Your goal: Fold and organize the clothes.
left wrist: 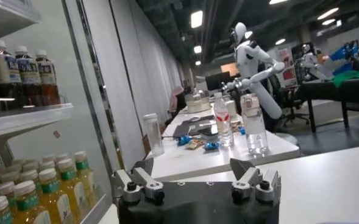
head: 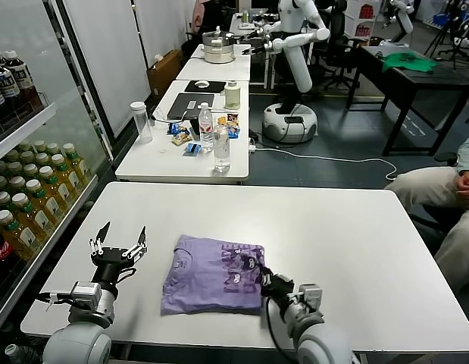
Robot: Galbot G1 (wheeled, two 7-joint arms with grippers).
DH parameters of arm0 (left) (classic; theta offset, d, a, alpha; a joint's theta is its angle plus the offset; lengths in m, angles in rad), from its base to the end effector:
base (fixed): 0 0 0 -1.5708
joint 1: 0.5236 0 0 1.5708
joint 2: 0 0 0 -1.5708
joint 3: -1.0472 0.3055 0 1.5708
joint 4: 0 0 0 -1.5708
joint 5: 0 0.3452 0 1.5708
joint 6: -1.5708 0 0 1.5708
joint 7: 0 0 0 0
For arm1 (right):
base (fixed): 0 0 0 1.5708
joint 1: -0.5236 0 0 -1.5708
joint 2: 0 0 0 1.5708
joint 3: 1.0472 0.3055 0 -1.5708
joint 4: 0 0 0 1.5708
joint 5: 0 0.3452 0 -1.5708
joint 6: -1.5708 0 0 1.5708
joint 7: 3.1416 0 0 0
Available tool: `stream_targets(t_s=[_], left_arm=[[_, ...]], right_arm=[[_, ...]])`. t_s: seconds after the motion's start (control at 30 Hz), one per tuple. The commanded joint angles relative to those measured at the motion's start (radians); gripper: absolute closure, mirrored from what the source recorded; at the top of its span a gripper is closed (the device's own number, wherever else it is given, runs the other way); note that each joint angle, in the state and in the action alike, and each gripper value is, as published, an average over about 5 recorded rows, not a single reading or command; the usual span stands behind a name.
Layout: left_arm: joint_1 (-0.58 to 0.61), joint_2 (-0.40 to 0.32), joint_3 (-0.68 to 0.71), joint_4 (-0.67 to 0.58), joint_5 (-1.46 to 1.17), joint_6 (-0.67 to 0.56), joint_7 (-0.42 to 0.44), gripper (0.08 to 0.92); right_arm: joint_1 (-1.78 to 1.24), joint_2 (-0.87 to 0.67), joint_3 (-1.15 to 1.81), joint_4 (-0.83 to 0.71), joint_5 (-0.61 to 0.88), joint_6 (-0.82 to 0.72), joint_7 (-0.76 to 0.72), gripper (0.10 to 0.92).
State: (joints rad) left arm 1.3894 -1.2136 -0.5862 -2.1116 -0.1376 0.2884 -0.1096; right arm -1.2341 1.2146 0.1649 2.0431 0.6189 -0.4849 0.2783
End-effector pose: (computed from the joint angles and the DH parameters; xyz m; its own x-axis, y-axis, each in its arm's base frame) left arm 0.2402 0.0620 -0.2058 -0.9968 -0.0387 0.0704 -0.0216 0.9731 0.2295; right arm 0.2500 0.0494 -0.2272 -0.8652 -0.3317 0.3761 -0.2491 0.9352 0.2516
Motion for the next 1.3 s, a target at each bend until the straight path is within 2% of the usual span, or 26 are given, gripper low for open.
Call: stream_targets(t_s=[0.03, 0.27, 0.4, 0.63, 0.73, 0.9, 1.13, 1.3], left_arm=[[0.005, -0.009, 0.01, 0.011, 0.016, -0.021, -0.002, 0.177], [-0.005, -0.042, 0.059, 0.036, 0.055, -0.067, 0.007, 0.177], [-0.004, -0.052, 0.067, 0.045, 0.071, -0.09, 0.014, 0.177], [0.008, -0.041, 0.049, 0.051, 0.076, -0.146, 0.027, 0.177], [0.002, -0.05, 0.058, 0.061, 0.086, -0.181, 0.046, 0.177], [0.001, -0.052, 0.068, 0.068, 0.099, -0.248, 0.093, 0.177], [-0.013, -0.018, 0.068, 0.085, 0.143, -0.318, 0.12, 0.177], [-0.04, -0.005, 0.06, 0.147, 0.129, -0.378, 0.167, 0.177]], right_arm=[[0.008, -0.175, 0.31, 0.058, 0.008, -0.02, -0.093, 0.915], [-0.044, -0.146, 0.276, -0.023, -0.079, -0.024, -0.152, 0.915], [-0.066, -0.124, 0.238, -0.011, -0.165, -0.02, -0.144, 0.889], [-0.101, -0.15, 0.344, 0.098, -0.22, -0.002, -0.122, 0.712], [-0.123, -0.138, 0.358, 0.106, -0.31, 0.026, -0.136, 0.625], [-0.153, -0.098, 0.371, 0.081, -0.435, 0.145, -0.156, 0.487], [-0.108, -0.047, 0.432, 0.023, -0.599, 0.251, -0.191, 0.282], [-0.063, -0.007, 0.422, -0.034, -0.671, 0.278, -0.212, 0.209]])
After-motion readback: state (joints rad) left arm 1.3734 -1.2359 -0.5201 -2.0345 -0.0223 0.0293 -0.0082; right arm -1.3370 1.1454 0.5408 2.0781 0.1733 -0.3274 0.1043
